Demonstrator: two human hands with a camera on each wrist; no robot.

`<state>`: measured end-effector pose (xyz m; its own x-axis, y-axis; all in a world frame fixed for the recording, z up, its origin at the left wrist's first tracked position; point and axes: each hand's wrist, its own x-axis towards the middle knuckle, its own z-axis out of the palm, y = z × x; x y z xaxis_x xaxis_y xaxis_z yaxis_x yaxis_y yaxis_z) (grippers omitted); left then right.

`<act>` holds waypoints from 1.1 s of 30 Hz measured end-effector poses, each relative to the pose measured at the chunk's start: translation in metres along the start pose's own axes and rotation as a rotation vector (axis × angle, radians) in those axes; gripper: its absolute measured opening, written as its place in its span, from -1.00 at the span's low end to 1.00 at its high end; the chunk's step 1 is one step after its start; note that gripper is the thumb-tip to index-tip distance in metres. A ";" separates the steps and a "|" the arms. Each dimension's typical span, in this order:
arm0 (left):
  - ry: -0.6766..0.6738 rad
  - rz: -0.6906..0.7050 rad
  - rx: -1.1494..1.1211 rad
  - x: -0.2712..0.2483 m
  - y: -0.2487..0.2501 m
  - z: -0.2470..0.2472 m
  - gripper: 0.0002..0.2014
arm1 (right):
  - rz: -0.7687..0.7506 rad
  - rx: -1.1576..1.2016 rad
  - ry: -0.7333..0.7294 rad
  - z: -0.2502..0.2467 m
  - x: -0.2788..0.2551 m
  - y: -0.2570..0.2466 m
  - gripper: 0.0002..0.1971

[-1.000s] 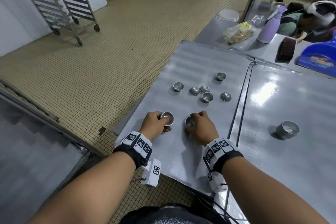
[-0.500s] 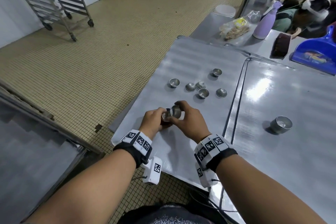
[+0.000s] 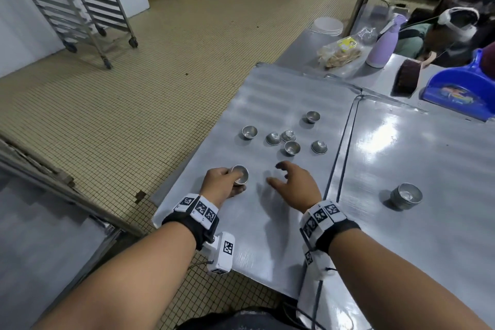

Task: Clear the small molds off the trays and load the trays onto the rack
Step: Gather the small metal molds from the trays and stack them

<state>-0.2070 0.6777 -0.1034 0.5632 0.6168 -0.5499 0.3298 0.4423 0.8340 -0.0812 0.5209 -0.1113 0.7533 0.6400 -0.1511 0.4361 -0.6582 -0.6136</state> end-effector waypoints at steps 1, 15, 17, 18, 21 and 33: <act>0.009 0.013 0.032 0.001 0.000 0.002 -0.93 | 0.039 -0.036 -0.002 -0.006 0.006 0.010 -0.49; 0.000 0.111 0.263 0.000 0.008 0.031 -0.86 | 0.115 -0.281 -0.100 -0.050 0.082 0.031 -0.60; 0.006 0.109 0.270 -0.001 0.009 0.031 -0.87 | 0.117 -0.305 -0.103 -0.047 0.084 0.032 -0.64; 0.008 0.108 0.270 -0.001 0.008 0.031 -0.88 | 0.110 -0.311 -0.091 -0.046 0.085 0.033 -0.66; 0.014 0.108 0.269 -0.003 0.007 0.031 -0.87 | 0.059 -0.337 -0.074 -0.044 0.085 0.038 -0.71; 0.026 0.133 0.267 -0.004 -0.004 0.020 -0.84 | 0.071 -0.243 -0.069 -0.032 0.041 0.027 -0.59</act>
<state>-0.1950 0.6604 -0.1039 0.5960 0.6762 -0.4331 0.4440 0.1719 0.8794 -0.0229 0.5172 -0.1091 0.7544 0.6090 -0.2448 0.4953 -0.7730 -0.3965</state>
